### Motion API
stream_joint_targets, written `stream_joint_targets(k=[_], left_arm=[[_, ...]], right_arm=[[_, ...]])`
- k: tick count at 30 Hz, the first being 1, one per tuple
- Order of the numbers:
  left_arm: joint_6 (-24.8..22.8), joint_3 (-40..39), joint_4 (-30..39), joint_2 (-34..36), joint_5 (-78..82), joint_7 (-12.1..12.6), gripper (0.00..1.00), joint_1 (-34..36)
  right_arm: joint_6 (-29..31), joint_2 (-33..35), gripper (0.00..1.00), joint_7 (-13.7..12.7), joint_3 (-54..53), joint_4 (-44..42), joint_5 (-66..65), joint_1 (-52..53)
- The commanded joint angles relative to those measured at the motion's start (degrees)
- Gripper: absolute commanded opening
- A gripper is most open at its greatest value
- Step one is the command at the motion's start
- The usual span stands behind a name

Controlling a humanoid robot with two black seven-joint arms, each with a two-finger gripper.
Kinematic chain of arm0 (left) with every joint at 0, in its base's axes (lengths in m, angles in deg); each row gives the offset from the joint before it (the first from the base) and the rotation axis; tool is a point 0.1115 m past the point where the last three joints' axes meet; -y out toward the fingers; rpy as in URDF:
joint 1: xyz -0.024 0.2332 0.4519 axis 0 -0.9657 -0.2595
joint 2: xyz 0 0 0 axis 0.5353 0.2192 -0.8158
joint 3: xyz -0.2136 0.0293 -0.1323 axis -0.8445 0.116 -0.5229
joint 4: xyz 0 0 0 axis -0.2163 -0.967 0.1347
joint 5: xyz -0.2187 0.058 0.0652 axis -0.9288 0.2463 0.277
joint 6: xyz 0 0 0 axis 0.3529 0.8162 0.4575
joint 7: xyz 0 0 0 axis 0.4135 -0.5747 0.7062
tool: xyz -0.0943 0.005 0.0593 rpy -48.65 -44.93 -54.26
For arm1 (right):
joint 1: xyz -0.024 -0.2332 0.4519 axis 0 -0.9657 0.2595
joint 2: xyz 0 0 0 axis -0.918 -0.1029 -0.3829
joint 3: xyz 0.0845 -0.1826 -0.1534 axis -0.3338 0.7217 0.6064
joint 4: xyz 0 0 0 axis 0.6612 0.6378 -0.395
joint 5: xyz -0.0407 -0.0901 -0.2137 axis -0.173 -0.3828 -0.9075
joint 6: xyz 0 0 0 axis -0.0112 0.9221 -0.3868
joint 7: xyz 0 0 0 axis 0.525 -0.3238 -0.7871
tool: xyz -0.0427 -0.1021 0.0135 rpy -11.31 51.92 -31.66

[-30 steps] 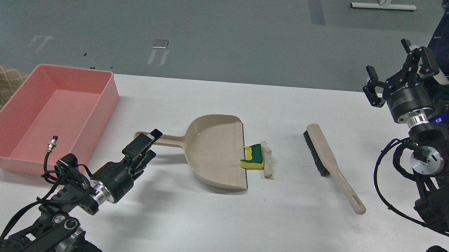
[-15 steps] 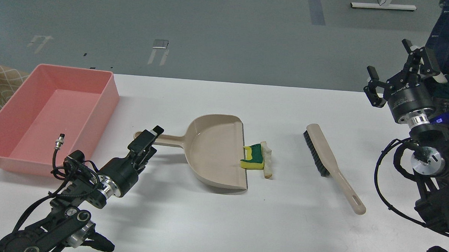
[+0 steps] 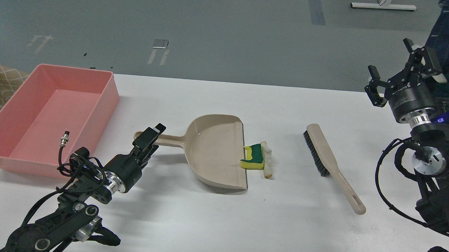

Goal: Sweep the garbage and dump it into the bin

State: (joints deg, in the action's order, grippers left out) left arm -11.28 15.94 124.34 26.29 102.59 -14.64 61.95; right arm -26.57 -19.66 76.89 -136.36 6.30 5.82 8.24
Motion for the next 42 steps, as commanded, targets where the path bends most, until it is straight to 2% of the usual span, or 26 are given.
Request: stream_joint_targets(k=[1, 3, 6, 9, 12, 17, 19, 23, 28, 31, 33, 34, 39, 40, 42], left_arm=[[0.0, 0.1, -0.1, -0.1, 0.0, 0.0, 0.75, 0.1], [-0.1, 0.0, -0.1, -0.1, 0.0, 0.0, 0.71, 0.1], [-0.1, 0.1, -0.1, 0.0, 0.0, -0.1, 0.59, 0.1], [-0.3, 0.0, -0.1, 0.1, 0.0, -0.4, 0.54, 0.1], [-0.6, 0.1, -0.1, 0.0, 0.0, -0.2, 0.32, 0.1], [-0.7, 0.1, -0.1, 0.1, 0.0, 0.1, 0.13, 0.1], [-0.6, 0.1, -0.1, 0.1, 0.0, 0.2, 0.00, 0.1], [-0.5, 0.1, -0.1, 0.2, 0.0, 0.3, 0.00, 0.2], [-0.5, 0.1, 0.0, 0.4, 0.0, 0.3, 0.00, 0.3], [-0.5, 0.0, 0.2, 0.4, 0.1, 0.2, 0.00, 0.5], [-0.5, 0.0, 0.2, 0.5, 0.1, 0.2, 0.00, 1.0], [-0.5, 0.0, 0.2, 0.5, 0.1, 0.2, 0.00, 1.0], [-0.8, 0.1, 0.2, 0.5, 0.1, 0.0, 0.00, 1.2], [-0.8, 0.1, 0.2, 0.5, 0.1, 0.0, 0.00, 1.2], [-0.8, 0.0, 0.2, 0.5, 0.1, 0.0, 0.00, 1.3]], right_arm=[[0.0, 0.0, 1.00, 0.0, 0.0, 0.0, 0.0, 0.0], [0.0, 0.0, 1.00, 0.0, 0.0, 0.0, 0.0, 0.0], [0.0, 0.0, 1.00, 0.0, 0.0, 0.0, 0.0, 0.0], [0.0, 0.0, 1.00, 0.0, 0.0, 0.1, 0.0, 0.0], [0.0, 0.0, 1.00, 0.0, 0.1, 0.0, 0.0, 0.0], [0.0, 0.0, 1.00, 0.0, 0.0, 0.1, 0.0, 0.0], [0.0, 0.0, 1.00, 0.0, 0.1, 0.1, 0.0, 0.0], [0.0, 0.1, 1.00, 0.0, 0.2, 0.1, 0.0, 0.0], [0.2, 4.0, 1.00, -0.6, 1.1, 1.7, -0.6, -1.1], [0.2, 10.3, 1.00, -0.8, 5.7, 5.4, -0.7, -2.4], [0.2, 17.4, 1.00, -0.9, 11.7, 9.6, -0.8, -3.0], [0.2, 17.4, 1.00, -0.9, 11.7, 9.7, -0.8, -3.0], [0.1, 33.9, 1.00, -1.5, 27.6, 19.3, -1.5, -2.7], [0.1, 33.9, 1.00, -1.5, 27.6, 19.3, -1.5, -2.7], [0.1, 38.6, 1.00, -2.2, 31.1, 23.4, -3.6, -2.6]])
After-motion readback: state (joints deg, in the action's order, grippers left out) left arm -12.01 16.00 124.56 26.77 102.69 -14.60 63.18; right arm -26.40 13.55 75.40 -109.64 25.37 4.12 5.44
